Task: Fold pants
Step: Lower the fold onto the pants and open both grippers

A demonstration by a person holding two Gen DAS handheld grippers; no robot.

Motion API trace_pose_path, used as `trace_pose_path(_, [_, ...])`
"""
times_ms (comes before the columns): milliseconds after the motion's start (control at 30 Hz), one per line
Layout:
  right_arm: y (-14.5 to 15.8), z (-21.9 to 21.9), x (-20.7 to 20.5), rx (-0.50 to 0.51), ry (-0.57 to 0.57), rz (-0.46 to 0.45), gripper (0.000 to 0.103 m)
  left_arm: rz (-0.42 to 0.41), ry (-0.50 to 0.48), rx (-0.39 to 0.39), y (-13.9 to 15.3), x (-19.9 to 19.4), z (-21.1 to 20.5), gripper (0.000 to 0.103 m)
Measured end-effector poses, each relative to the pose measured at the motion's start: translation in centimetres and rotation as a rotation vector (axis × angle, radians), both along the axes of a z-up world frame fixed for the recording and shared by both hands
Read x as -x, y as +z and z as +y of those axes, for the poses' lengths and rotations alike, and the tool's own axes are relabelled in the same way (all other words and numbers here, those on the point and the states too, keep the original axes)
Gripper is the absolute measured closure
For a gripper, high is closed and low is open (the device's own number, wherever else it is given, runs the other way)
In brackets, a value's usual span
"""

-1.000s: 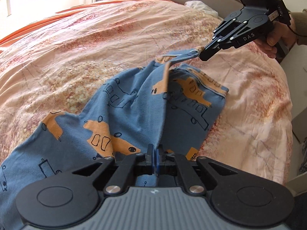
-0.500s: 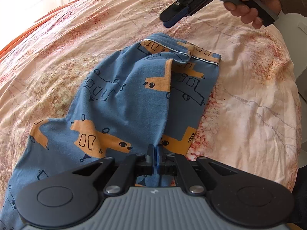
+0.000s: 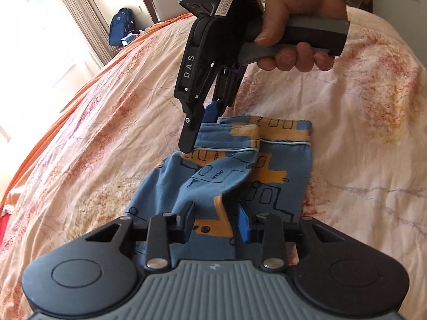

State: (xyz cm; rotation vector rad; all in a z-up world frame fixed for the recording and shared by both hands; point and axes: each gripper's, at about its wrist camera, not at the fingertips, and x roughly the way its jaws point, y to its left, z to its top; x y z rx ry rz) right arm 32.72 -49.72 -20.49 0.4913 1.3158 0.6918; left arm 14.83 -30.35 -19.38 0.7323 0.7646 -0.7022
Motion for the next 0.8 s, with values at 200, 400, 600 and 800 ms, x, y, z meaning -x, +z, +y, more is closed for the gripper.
trace_pose_path(200, [0.8,-0.4,0.5,0.015,-0.007,-0.054,0.096,0.063,0.079,0.083,1.0,-1.5,0.9,0.102])
trace_pose_path(400, [3.6,-2.1,1.8,-0.01,-0.056,-0.134,0.098,0.137,0.107,0.237,4.0,-1.3,1.9,0.103])
trace_pose_path(600, [5.7,-4.1,4.2,0.001,-0.062,-0.15,0.098,0.221,0.111,0.283,3.6,-0.2,1.6,0.103])
trace_pose_path(800, [3.2,-4.7,5.4,0.077,-0.048,-0.094,0.098,0.295,0.086,0.249,0.3,0.5,-0.1,0.103])
